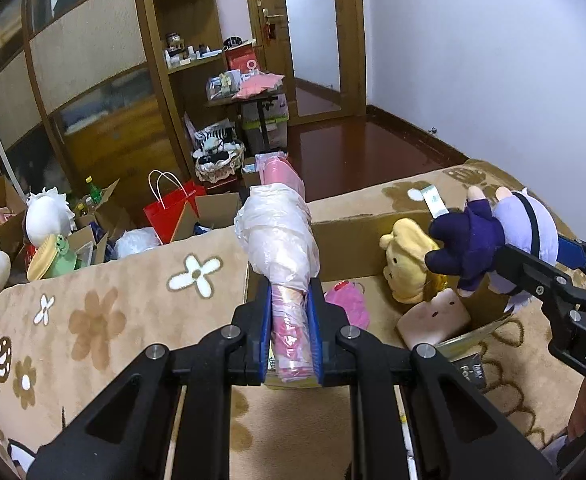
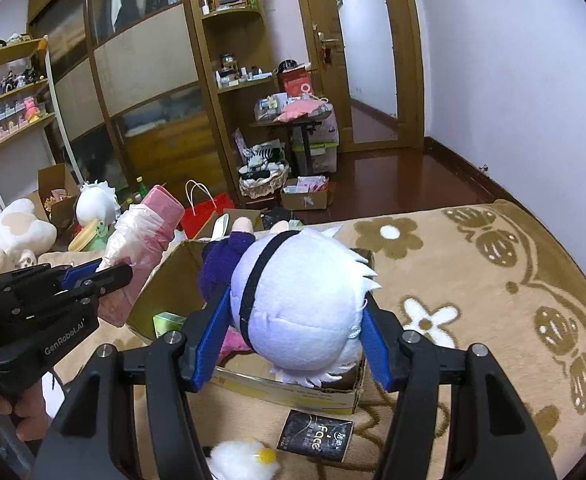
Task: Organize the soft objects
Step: 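Lift the pink packet and white-haired doll and carry both over the box, then open the left tool dropping the pink packet while the right tool releases the doll into the box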
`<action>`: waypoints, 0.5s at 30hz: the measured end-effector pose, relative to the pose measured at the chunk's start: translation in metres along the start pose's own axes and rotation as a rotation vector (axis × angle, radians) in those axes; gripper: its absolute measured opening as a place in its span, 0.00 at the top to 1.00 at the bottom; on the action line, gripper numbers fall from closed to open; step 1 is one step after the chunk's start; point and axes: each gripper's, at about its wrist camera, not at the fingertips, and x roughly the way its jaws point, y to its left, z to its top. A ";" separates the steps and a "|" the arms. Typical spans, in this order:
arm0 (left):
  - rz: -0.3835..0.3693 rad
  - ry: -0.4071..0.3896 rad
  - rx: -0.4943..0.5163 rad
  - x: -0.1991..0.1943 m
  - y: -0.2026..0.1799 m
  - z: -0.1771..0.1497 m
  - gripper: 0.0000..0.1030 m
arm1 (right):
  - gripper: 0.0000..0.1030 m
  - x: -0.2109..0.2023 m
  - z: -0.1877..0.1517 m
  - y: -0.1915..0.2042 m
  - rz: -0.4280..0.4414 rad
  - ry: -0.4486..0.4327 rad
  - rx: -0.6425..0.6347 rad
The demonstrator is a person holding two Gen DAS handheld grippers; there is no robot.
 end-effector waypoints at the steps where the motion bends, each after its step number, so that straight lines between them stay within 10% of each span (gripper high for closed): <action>1: 0.004 0.001 0.003 0.002 0.001 -0.001 0.85 | 0.38 0.003 -0.001 0.000 0.003 0.008 0.003; 15: 0.008 0.084 0.031 0.036 -0.007 -0.012 0.85 | 0.38 0.035 -0.015 -0.004 0.035 0.100 0.014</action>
